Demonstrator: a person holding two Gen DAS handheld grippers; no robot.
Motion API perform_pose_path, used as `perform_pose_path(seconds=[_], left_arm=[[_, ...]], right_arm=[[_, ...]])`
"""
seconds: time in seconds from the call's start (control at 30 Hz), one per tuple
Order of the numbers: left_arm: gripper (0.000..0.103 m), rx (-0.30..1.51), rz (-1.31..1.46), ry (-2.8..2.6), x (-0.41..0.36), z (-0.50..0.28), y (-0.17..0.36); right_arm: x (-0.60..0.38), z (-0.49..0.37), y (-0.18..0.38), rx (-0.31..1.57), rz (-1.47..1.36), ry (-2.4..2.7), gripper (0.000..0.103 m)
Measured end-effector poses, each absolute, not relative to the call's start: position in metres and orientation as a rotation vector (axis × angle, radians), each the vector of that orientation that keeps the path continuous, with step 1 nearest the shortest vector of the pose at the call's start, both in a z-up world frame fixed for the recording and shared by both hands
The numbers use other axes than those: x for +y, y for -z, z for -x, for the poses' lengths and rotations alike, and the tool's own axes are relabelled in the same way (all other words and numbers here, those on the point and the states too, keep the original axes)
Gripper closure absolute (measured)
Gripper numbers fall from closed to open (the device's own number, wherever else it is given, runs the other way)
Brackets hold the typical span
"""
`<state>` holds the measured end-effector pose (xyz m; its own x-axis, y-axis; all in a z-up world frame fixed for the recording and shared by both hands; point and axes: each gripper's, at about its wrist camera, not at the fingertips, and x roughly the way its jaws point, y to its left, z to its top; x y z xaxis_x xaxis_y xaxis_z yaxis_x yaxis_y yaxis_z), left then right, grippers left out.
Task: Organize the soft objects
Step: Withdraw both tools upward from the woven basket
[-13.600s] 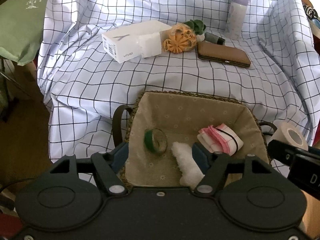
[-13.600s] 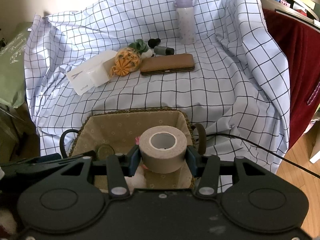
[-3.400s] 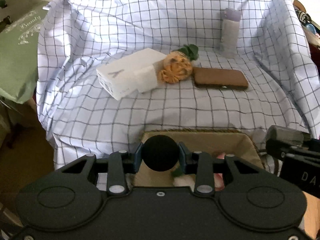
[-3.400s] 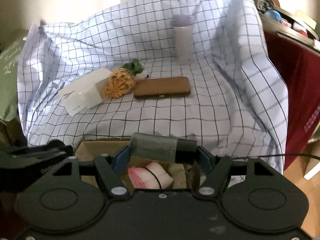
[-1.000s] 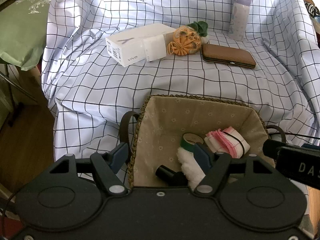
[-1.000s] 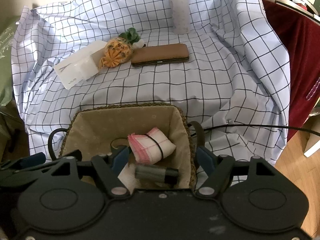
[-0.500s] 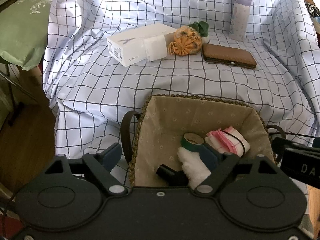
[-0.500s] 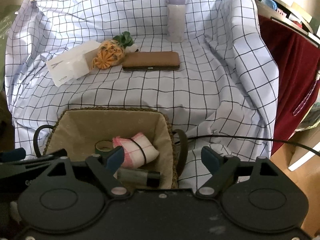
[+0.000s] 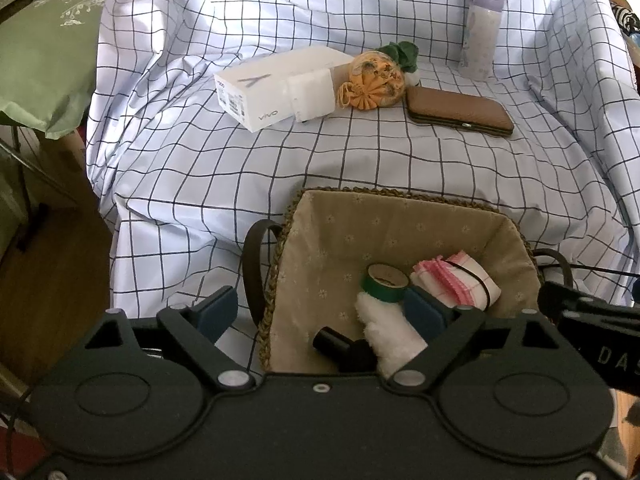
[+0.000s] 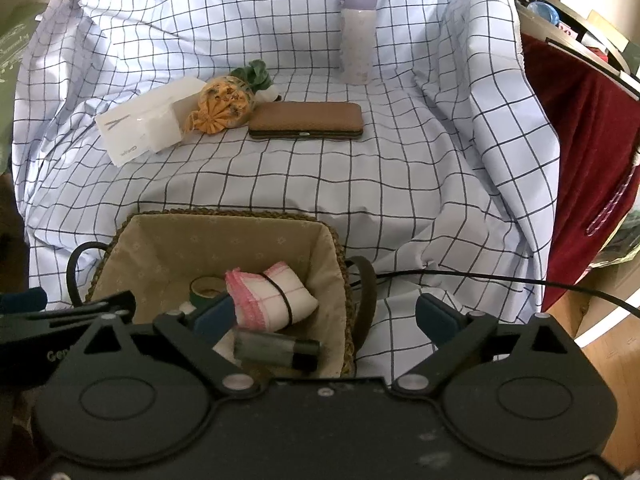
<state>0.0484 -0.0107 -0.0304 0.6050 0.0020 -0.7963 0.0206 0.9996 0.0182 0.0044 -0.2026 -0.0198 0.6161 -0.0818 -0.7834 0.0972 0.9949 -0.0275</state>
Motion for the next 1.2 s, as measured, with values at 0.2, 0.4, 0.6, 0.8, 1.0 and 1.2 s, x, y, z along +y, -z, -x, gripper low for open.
perform_pose_path(seconds=[0.2, 0.4, 0.6, 0.8, 1.0, 1.2], left_arm=[[0.015, 0.945, -0.025, 0.011, -0.010, -0.050, 0.033], [0.016, 0.937, -0.026, 0.021, -0.012, -0.048, 0.032], [0.016, 0.947, -0.014, 0.028, -0.011, -0.049, 0.033], [0.016, 0.945, 0.006, 0.043, -0.010, -0.049, 0.032], [0.016, 0.942, 0.013, 0.039, -0.011, -0.050, 0.033], [0.016, 0.944, 0.017, 0.046, -0.012, -0.057, 0.033]], right_arm=[[-0.204, -0.005, 0.021, 0.909, -0.029, 0.097, 0.005], [-0.204, -0.005, 0.021, 0.907, -0.032, 0.094, 0.005], [-0.204, -0.005, 0.022, 0.910, -0.034, 0.090, 0.005], [-0.205, -0.007, 0.023, 0.913, -0.041, 0.086, 0.005], [-0.207, -0.012, 0.024, 0.909, -0.039, 0.088, 0.005], [-0.211, -0.021, 0.019, 0.900, -0.050, 0.090, 0.005]])
